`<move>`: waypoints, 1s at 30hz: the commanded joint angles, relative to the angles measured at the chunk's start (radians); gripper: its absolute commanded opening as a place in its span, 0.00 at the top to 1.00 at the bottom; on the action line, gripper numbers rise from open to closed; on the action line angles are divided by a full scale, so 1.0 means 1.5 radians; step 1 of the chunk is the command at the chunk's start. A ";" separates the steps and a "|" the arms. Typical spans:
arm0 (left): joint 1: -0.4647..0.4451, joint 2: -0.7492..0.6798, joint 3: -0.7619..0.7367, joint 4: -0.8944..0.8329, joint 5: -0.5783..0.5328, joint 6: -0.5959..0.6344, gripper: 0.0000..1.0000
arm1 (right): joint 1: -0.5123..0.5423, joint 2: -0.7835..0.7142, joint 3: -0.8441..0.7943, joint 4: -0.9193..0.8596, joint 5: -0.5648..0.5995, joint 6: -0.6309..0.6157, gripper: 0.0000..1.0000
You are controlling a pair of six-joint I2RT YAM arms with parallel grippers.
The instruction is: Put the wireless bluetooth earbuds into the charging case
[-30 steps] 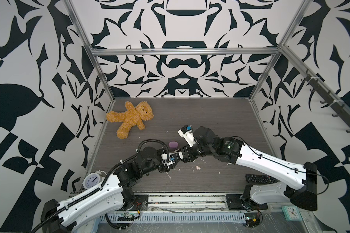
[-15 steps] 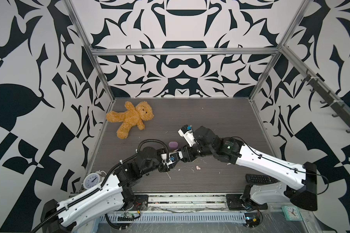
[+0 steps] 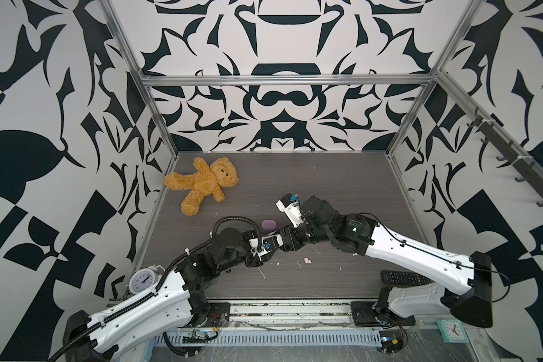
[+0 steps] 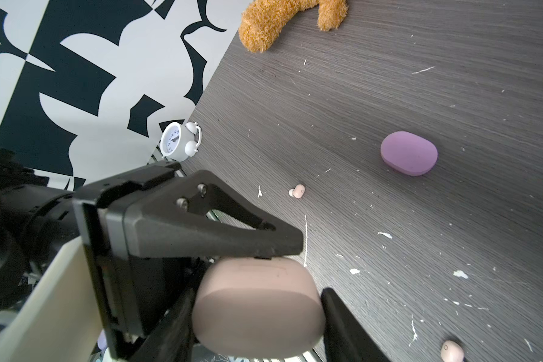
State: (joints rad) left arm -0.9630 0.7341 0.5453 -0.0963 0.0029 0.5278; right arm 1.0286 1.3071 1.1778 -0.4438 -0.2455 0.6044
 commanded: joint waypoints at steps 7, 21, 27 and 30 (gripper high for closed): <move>-0.002 0.000 -0.001 0.015 0.016 0.003 0.52 | 0.017 -0.006 -0.005 0.064 -0.010 0.009 1.00; -0.002 -0.004 -0.001 0.013 0.025 -0.005 0.50 | 0.020 -0.015 -0.023 0.102 -0.013 0.021 1.00; -0.001 -0.004 0.000 0.015 0.021 -0.003 0.54 | 0.021 -0.012 -0.024 0.104 -0.015 0.020 1.00; 0.000 -0.002 0.002 0.018 0.019 -0.003 0.54 | 0.022 -0.009 -0.025 0.105 -0.014 0.020 1.00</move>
State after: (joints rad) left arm -0.9596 0.7277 0.5453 -0.1013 -0.0002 0.5201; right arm 1.0355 1.2945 1.1378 -0.3828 -0.2504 0.6331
